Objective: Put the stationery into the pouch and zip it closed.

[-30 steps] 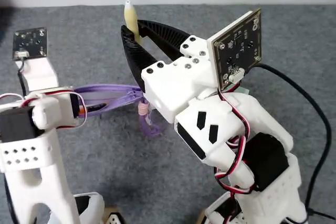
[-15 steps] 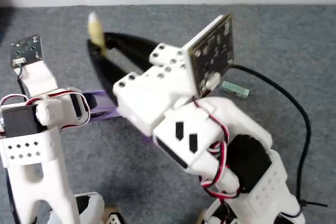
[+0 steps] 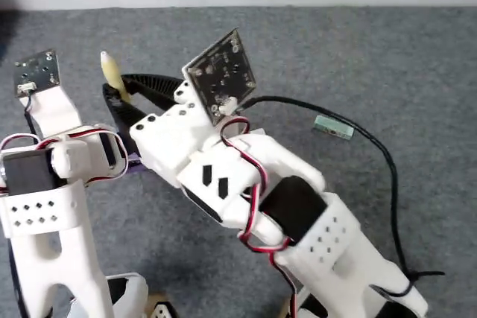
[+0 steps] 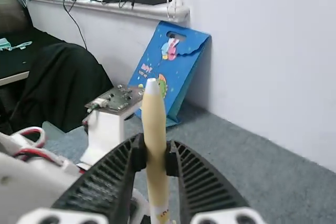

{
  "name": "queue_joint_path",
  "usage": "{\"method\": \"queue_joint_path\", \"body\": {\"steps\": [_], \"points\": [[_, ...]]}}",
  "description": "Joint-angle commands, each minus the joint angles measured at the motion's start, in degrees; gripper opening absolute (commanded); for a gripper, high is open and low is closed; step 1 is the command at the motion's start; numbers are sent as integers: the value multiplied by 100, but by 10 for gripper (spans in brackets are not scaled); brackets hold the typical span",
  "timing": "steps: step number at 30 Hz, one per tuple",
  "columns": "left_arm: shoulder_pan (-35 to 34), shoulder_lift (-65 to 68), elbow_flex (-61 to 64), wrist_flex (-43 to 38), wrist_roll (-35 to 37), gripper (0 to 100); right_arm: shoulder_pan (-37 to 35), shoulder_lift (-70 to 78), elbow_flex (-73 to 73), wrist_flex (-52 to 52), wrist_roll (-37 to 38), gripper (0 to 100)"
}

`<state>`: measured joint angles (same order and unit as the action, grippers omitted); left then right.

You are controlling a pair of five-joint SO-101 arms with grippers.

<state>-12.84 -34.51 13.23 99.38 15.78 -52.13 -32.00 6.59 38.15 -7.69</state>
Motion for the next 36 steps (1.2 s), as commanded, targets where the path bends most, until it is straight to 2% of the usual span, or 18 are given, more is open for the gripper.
{"method": "queue_joint_path", "body": {"steps": [1,8,14,18,24,29,33,36], "points": [[-9,0,-66,114,62,250,127,-4,264,-699,273,8],[-35,9,-66,114,53,250,145,-66,905,-602,396,28],[-35,9,-66,114,44,250,215,-189,905,-92,387,200],[-35,9,-66,114,44,250,224,-532,914,224,387,155],[-35,9,-66,114,44,250,303,-1024,932,989,369,2],[-9,9,-101,114,44,250,312,-1103,1020,1754,264,7],[0,9,-470,114,44,250,514,-1086,1451,1727,167,9],[0,9,-734,123,35,250,716,-1086,1890,1305,193,8]]}}
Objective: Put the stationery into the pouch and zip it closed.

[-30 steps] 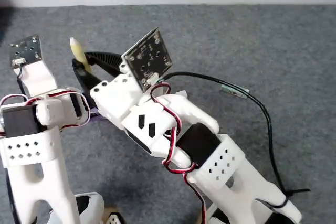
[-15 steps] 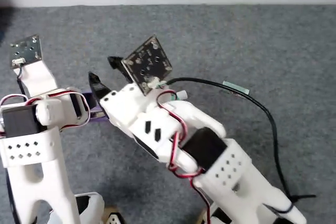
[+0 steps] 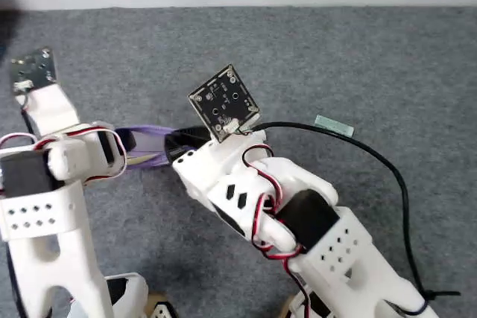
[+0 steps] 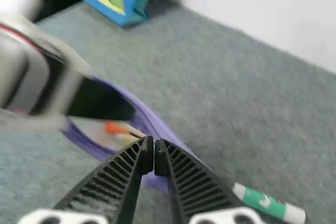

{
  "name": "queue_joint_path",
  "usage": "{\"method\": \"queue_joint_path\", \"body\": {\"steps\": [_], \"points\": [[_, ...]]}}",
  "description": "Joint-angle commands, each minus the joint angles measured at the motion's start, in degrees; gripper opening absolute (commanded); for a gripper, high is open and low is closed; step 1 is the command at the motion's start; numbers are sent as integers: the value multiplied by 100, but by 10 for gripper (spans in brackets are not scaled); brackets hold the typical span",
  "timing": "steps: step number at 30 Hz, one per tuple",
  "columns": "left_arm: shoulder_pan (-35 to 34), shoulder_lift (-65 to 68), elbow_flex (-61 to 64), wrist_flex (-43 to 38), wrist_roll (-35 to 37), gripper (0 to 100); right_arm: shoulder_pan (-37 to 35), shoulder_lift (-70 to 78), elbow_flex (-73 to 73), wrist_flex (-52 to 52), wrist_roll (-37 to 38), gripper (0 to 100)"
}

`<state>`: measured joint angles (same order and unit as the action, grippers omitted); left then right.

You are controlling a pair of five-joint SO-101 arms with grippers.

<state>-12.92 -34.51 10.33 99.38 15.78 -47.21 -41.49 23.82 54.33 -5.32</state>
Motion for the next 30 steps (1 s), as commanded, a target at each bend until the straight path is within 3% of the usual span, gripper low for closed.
{"method": "queue_joint_path", "body": {"steps": [1,13,24,30], "points": [[9,9,-470,123,-35,250,295,-136,273,-470,-44,8],[-88,-589,-40,132,-624,247,699,-127,967,-1341,281,8],[-932,-1459,690,132,-1468,117,681,-136,967,-1349,264,8],[-932,-1591,813,123,-1495,11,673,-215,642,-1235,246,12]]}}
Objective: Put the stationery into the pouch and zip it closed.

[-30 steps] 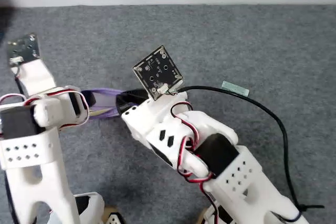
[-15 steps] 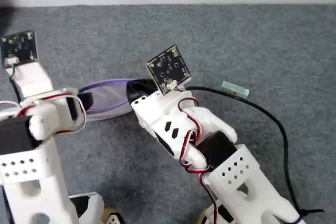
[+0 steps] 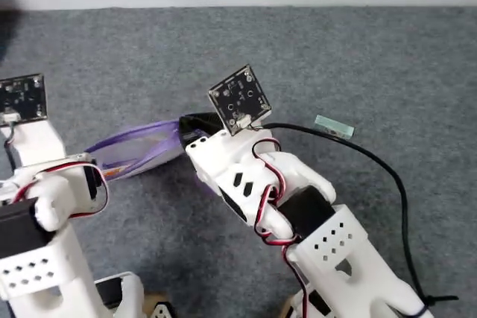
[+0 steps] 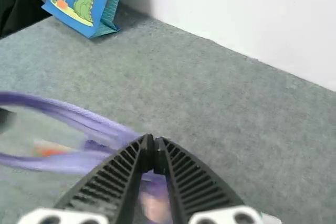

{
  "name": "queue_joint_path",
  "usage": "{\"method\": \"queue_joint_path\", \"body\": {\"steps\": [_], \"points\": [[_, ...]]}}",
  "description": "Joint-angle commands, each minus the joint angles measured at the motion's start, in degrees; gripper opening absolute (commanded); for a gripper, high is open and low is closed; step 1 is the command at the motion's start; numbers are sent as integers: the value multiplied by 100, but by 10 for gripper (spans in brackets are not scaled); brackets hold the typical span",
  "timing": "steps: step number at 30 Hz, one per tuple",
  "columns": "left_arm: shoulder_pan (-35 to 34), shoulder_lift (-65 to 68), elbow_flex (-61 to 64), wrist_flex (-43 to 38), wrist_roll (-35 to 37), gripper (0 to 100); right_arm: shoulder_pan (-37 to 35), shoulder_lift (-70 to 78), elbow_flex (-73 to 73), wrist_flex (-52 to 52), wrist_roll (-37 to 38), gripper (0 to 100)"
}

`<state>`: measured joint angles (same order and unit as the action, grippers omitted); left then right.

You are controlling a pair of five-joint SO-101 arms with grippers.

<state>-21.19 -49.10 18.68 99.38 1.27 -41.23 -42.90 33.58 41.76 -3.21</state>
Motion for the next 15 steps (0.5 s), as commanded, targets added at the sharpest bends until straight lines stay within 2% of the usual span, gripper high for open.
{"method": "queue_joint_path", "body": {"steps": [1,7,15], "points": [[-105,-132,-13,123,-44,13,92,-75,-501,101,35,12],[-105,-132,-13,123,-44,13,251,4,-1793,752,-158,12],[-105,-132,-13,123,-26,13,1314,1209,-2004,1209,-369,25]]}}
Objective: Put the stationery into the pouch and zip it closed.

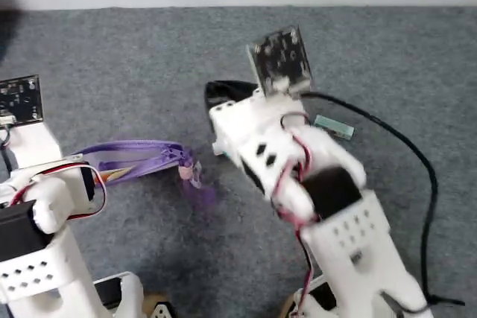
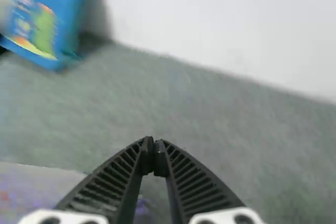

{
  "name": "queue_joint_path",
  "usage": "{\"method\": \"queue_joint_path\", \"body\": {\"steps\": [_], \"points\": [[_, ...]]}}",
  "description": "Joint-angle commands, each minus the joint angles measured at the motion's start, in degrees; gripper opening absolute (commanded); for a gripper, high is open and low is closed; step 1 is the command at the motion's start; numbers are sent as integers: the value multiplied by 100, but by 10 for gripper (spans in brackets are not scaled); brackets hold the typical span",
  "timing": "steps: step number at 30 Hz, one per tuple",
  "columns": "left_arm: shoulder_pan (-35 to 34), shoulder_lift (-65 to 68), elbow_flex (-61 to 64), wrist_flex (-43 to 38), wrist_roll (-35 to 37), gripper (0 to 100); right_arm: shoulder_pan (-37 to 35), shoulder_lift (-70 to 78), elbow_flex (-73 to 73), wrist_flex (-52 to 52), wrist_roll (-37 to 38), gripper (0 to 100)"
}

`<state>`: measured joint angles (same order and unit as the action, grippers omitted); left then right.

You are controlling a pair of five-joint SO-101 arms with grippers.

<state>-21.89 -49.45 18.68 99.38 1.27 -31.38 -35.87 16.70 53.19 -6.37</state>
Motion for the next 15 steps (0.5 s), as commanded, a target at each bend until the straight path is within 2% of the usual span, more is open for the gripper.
{"method": "queue_joint_path", "body": {"steps": [1,3,7,15], "points": [[-35,-97,-13,123,-26,13,400,743,-343,66,-26,46],[-35,-97,-13,123,-26,13,462,1218,-501,286,9,119],[-35,-105,-13,123,-26,13,444,2273,-1064,1218,633,258],[-35,-114,-13,123,-18,13,453,4127,-2198,2316,2681,266]]}}
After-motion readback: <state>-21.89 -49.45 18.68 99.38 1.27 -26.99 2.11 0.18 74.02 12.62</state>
